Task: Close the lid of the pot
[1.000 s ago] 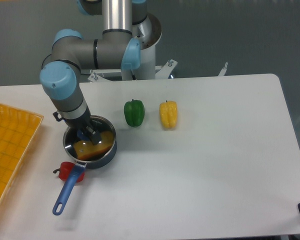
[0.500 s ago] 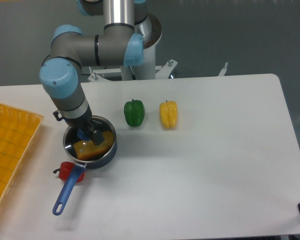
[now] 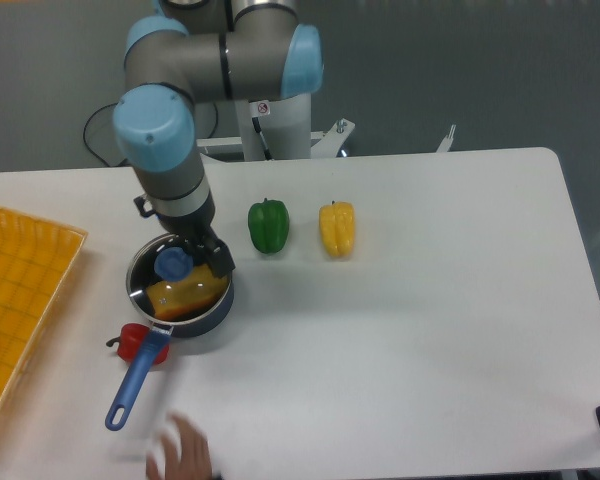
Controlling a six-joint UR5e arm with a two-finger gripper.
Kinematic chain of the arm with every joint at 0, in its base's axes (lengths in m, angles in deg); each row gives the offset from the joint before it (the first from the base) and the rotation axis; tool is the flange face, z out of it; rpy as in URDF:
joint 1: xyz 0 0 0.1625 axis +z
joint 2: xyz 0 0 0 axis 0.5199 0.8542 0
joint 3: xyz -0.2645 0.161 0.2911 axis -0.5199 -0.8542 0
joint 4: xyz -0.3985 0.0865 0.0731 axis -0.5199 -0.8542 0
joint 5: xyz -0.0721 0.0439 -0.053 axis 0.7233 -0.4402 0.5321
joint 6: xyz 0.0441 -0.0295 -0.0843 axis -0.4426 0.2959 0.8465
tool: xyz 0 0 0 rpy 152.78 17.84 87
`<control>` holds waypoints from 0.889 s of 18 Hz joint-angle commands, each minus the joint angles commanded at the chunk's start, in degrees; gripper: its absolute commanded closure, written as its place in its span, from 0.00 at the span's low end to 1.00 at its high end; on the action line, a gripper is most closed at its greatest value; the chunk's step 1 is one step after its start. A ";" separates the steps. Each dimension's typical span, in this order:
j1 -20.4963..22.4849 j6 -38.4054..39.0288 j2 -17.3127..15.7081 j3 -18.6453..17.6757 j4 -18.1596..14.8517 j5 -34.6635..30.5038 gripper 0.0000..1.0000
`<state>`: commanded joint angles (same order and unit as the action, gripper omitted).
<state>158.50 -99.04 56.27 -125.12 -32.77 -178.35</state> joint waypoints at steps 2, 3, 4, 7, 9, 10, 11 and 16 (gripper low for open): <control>3.06 -6.74 -2.45 -0.09 -3.24 0.09 0.00; 5.52 -11.75 -4.30 -0.09 -5.96 0.17 0.00; 6.15 -12.84 -4.84 -0.09 -6.60 0.09 0.00; 7.39 -15.83 -6.94 -0.70 -7.66 -0.53 0.00; 9.31 -19.86 -8.61 -1.40 -8.62 -1.23 0.00; 10.28 -21.97 -9.40 -1.58 -9.58 -1.23 0.00; 11.60 -23.65 -9.93 -1.58 -10.55 -1.23 0.00; 13.89 -27.08 -12.48 -2.46 -12.83 -1.32 0.00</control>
<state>172.38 -126.12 43.79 -127.58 -45.61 -179.67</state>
